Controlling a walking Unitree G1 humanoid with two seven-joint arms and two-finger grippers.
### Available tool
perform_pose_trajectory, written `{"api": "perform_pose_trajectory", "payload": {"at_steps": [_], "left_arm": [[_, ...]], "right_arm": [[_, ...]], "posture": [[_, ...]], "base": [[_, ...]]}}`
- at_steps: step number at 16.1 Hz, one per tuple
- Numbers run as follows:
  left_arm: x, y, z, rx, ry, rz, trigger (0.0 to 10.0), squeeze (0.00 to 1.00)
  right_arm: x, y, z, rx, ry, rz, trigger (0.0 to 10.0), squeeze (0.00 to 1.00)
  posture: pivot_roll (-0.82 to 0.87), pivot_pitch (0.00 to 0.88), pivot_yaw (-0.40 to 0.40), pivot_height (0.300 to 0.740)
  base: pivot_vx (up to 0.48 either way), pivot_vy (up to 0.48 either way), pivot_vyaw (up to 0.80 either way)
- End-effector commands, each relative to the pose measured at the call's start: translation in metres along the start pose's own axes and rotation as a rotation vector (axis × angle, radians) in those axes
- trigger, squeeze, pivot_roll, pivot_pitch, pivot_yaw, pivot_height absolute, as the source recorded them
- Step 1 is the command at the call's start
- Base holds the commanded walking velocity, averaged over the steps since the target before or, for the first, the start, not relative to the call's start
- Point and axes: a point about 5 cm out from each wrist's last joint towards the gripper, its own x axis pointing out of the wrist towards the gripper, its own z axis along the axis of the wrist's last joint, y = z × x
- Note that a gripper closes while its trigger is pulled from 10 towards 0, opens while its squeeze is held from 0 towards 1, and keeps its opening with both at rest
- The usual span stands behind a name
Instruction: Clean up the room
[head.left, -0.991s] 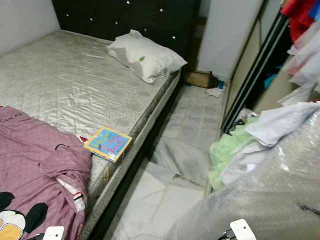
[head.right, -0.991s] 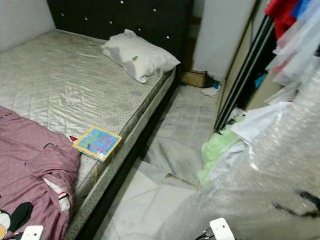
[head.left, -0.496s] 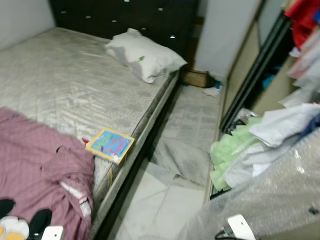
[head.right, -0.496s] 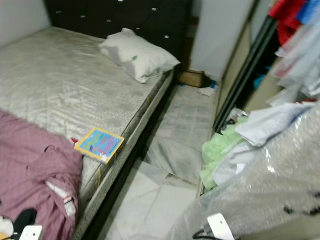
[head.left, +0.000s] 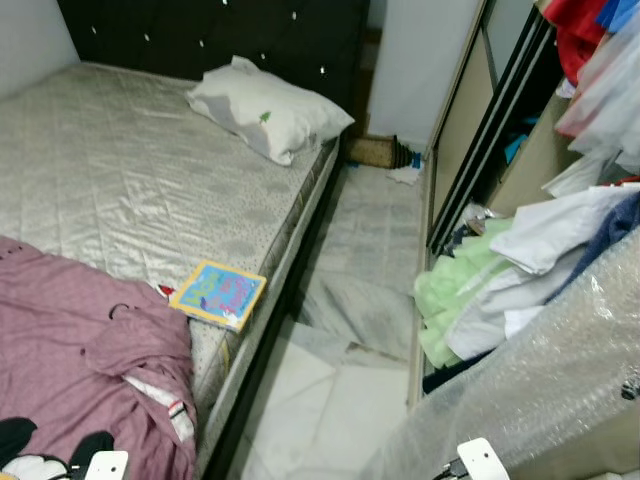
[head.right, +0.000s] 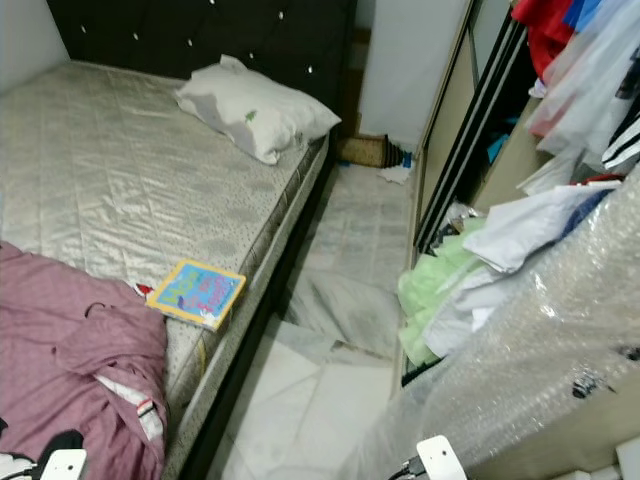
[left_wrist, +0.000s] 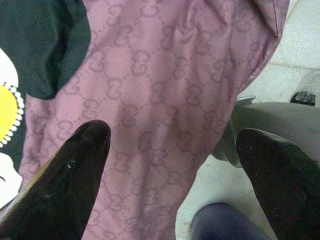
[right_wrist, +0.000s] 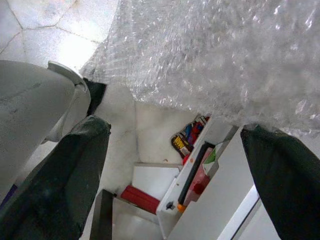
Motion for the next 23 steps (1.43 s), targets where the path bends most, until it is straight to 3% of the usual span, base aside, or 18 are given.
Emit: {"api": "perform_pose_trajectory", "payload": {"at_steps": [1, 4, 6, 8, 10, 11, 13, 16, 19, 23], "left_arm": [[0.0, 0.0, -0.001, -0.015, 0.003, 0.002, 10.0, 0.0], [0.0, 0.002, -0.001, -0.005, 0.004, 0.025, 10.0, 0.0], [-0.002, 0.007, 0.001, -0.125, -0.075, 0.119, 10.0, 0.0], [-0.002, 0.01, 0.003, -0.167, -0.11, 0.158, 10.0, 0.0], [-0.003, 0.012, 0.004, -0.162, -0.12, 0.195, 10.0, 0.0], [-0.003, 0.012, 0.004, -0.178, -0.124, 0.206, 10.0, 0.0], [-0.001, 0.012, 0.062, -0.133, -0.294, 0.19, 10.0, 0.0], [0.0, 0.005, 0.078, -0.136, -0.343, 0.171, 10.0, 0.0], [0.0, 0.003, 0.08, -0.136, -0.343, 0.148, 10.0, 0.0], [0.0, 0.006, 0.079, -0.132, -0.335, 0.139, 10.0, 0.0]], "right_arm": [[-0.001, -0.006, -0.002, 0.019, -0.008, -0.042, 10.0, 0.0], [-0.002, -0.007, -0.001, 0.097, -0.054, -0.086, 10.0, 0.0], [-0.003, -0.007, 0.004, 0.192, -0.145, -0.118, 10.0, 0.0], [-0.004, -0.007, 0.007, 0.188, -0.182, -0.121, 10.0, 0.0], [-0.004, -0.007, 0.013, 0.123, -0.227, -0.115, 10.0, 0.0], [-0.022, -0.066, 0.085, 0.043, -0.492, -0.13, 10.0, 0.0], [-0.036, -0.072, 0.118, -0.027, -0.624, -0.06, 10.0, 0.0], [-0.056, -0.053, 0.149, -0.165, -0.737, 0.094, 10.0, 0.0], [-0.067, -0.039, 0.149, -0.21, -0.683, 0.242, 10.0, 0.0], [-0.087, -0.034, 0.108, -0.213, -0.555, 0.437, 10.0, 0.0]], "posture": [[-0.1, 0.042, -0.041, 0.74], [-0.11, 0.045, -0.035, 0.74], [-0.11, 0.048, -0.033, 0.74], [-0.11, 0.046, -0.033, 0.74], [-0.11, 0.041, -0.031, 0.74], [-0.12, 0.039, -0.029, 0.74], [-0.12, 0.037, -0.026, 0.74], [-0.12, 0.032, -0.025, 0.74], [-0.13, 0.033, -0.025, 0.74], [-0.13, 0.038, -0.022, 0.74]], "base": [[0.0, 0.0, 0.0], [0.0, 0.0, 0.0], [0.0, 0.0, 0.0], [0.0, 0.0, 0.0], [0.0, 0.0, 0.0], [0.0, 0.0, 0.0], [0.0, 0.0, 0.0], [0.0, 0.0, 0.0], [0.0, 0.0, 0.0], [0.0, 0.0, 0.0]]}}
